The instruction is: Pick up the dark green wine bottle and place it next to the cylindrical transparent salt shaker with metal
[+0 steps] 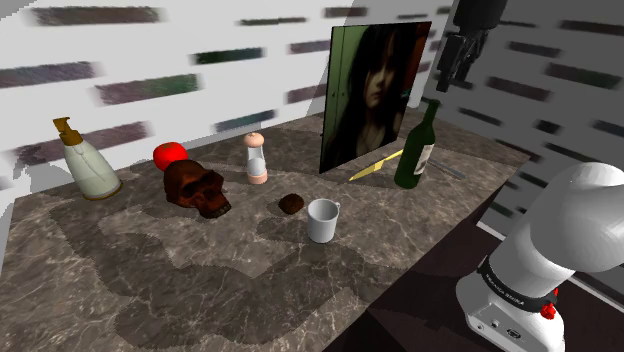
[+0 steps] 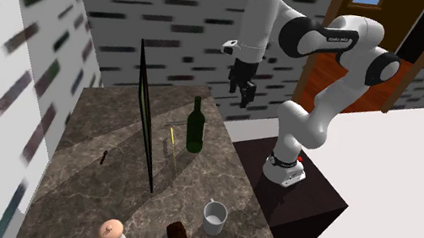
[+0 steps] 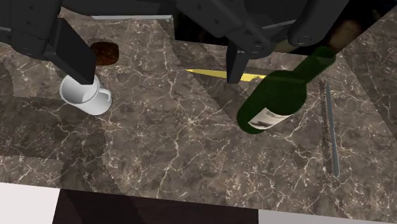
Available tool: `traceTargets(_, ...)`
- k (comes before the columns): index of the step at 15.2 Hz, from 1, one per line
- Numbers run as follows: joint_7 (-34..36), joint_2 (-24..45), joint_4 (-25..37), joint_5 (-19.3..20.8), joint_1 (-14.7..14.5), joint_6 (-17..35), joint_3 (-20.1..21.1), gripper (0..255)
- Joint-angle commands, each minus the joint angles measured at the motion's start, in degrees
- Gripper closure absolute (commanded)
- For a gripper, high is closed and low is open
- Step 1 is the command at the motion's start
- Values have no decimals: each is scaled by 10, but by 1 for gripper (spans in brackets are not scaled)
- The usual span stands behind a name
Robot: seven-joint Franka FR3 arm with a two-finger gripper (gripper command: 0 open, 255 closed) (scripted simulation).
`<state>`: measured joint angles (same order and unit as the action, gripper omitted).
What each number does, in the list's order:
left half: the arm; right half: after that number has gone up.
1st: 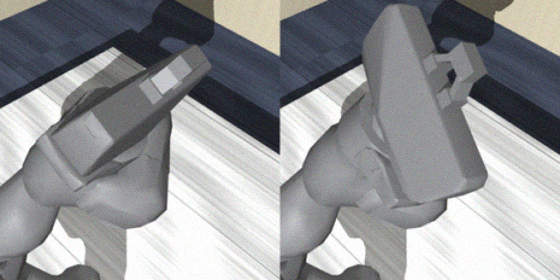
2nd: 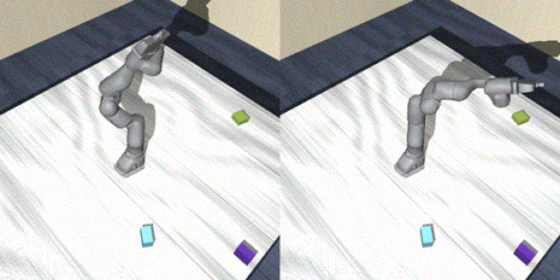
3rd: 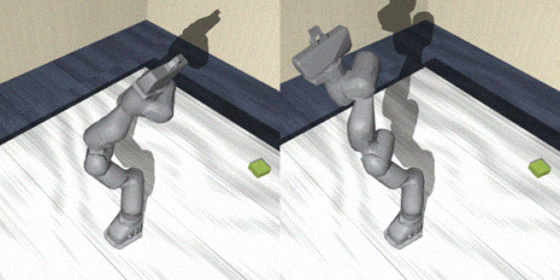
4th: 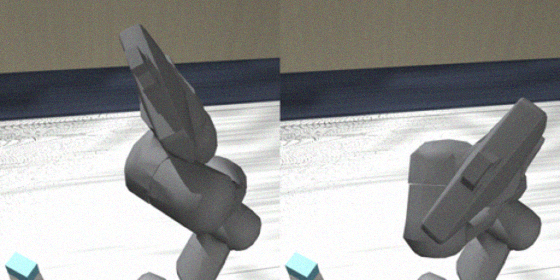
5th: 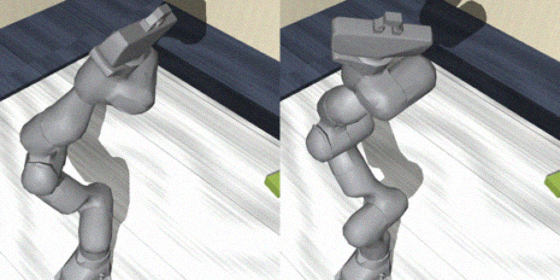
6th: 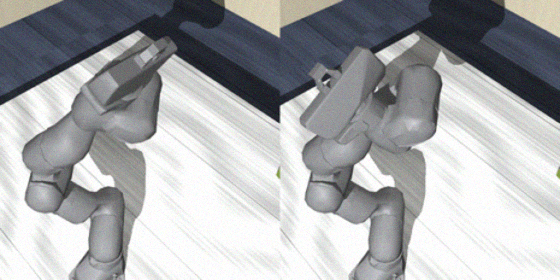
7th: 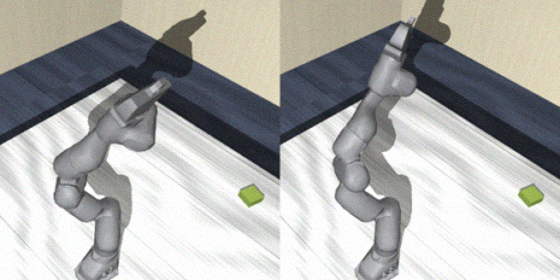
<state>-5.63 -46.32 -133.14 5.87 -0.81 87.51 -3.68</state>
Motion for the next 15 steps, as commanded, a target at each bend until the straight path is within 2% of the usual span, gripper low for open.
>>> traceTargets(1, 0, 0, 0, 0, 0, 0, 0, 0)
traceTargets(9, -97, 61, -24, 42, 20, 115, -106, 0)
traceTargets(15, -173, 141, -9, 49, 23, 202, -189, 0)
